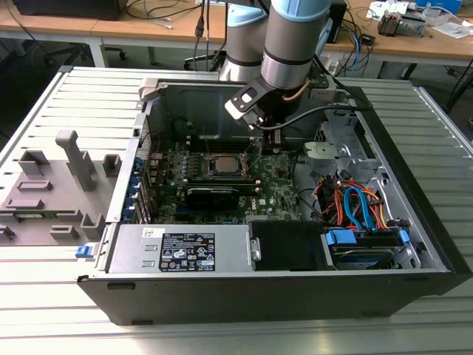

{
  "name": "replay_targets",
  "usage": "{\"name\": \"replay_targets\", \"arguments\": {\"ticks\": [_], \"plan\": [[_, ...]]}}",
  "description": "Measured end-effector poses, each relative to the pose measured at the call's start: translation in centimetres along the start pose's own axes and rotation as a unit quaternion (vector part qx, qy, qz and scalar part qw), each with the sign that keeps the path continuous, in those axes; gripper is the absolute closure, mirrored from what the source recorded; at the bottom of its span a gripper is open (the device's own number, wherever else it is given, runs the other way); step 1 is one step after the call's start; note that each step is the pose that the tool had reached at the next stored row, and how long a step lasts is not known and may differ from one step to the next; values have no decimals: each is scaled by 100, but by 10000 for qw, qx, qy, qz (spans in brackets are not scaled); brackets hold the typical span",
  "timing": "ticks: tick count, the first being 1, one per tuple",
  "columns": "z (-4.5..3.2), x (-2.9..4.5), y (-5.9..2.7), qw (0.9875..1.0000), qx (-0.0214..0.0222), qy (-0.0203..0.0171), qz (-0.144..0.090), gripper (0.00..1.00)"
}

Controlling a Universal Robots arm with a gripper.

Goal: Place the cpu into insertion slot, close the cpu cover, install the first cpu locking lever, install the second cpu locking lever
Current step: 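Close the cpu cover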

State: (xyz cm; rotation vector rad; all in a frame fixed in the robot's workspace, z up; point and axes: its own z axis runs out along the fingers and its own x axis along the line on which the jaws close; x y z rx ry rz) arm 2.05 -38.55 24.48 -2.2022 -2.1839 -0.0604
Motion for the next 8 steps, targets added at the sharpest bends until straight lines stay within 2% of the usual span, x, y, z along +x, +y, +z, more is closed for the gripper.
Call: {"name": "replay_targets", "arguments": {"ticks": [8], "plan": [[0,0,-12,10000,0,0,0,89]]}}
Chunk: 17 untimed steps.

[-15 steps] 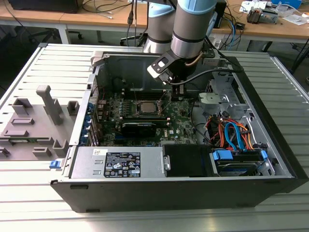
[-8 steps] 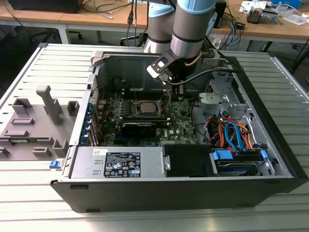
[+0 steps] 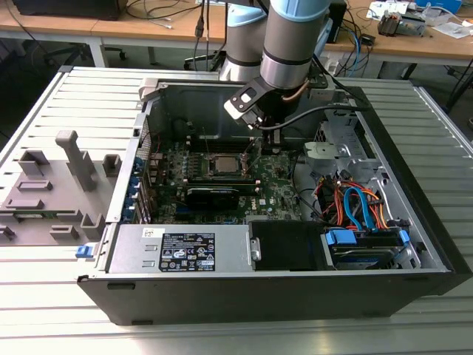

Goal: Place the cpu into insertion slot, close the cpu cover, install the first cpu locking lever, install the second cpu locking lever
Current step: 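Close the cpu cover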

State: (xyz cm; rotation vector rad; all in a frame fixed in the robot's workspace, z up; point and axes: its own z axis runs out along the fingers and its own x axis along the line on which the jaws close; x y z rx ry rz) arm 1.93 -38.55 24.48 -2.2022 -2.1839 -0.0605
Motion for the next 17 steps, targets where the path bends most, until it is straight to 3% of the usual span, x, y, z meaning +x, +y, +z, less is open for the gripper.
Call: {"name": "replay_targets", "arguments": {"ticks": [11,17], "plan": [[0,0,-24,10000,0,0,0,89],[0,-1,-108,10000,-4,0,0,89]]}}
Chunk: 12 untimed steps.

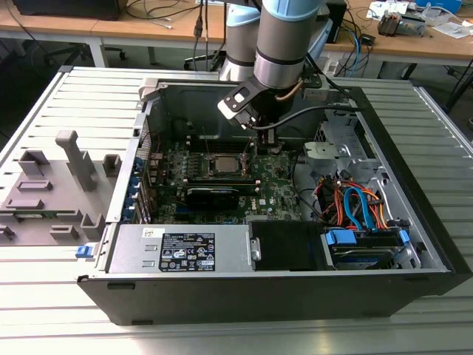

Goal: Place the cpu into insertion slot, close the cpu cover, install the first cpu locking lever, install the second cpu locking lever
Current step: 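Close the cpu cover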

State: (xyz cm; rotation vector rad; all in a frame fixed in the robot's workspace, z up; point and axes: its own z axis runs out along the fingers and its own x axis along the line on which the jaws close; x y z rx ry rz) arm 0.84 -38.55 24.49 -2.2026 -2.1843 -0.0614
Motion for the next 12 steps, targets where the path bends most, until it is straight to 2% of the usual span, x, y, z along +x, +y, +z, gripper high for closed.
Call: {"name": "replay_targets", "arguments": {"ticks": [4,8,10,11,12], "plan": [[0,-1,-63,10000,-1,0,0,89],[2,0,-86,10000,1,-3,0,89],[6,-1,-87,10000,60,-32,3,89],[9,-1,-87,9999,109,-55,6,89],[15,-1,-90,9999,126,-84,8,89]]}}
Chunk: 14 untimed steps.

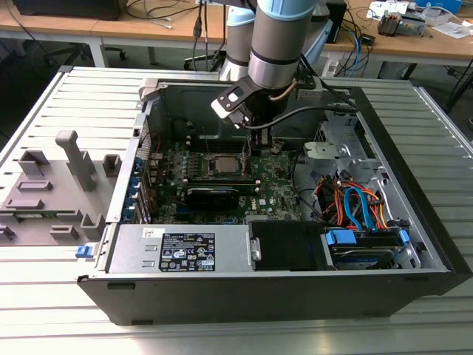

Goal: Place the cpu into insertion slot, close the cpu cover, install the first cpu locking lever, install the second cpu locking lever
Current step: 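Close the cpu cover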

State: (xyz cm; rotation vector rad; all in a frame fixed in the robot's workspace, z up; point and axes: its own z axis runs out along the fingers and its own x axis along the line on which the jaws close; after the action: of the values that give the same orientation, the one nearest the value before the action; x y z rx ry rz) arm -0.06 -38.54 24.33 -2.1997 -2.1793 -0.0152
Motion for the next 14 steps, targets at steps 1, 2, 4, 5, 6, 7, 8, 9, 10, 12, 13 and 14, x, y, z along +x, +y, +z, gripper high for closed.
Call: {"name": "replay_targets", "arguments": {"ticks": [1,2,4,5,6,7,8,9,10,12,13,14], "plan": [[6,-1,-27,10000,0,-1,-1,89],[8,-1,-46,10000,0,-2,-1,89],[10,-1,-59,10000,0,-1,-1,89],[10,-1,-59,10000,0,-1,-1,89],[10,-1,-59,10000,0,-1,-2,89],[10,-1,-59,10000,0,-1,-2,89],[10,-1,-60,10000,0,-1,-1,89],[10,-1,-60,10000,-1,-1,-1,89],[10,-1,-63,10000,-1,-1,0,89],[10,-1,-75,10000,0,-1,-1,89],[11,-1,-80,10000,-1,-1,-1,89],[11,-1,-86,10000,-1,-1,0,89]]}}
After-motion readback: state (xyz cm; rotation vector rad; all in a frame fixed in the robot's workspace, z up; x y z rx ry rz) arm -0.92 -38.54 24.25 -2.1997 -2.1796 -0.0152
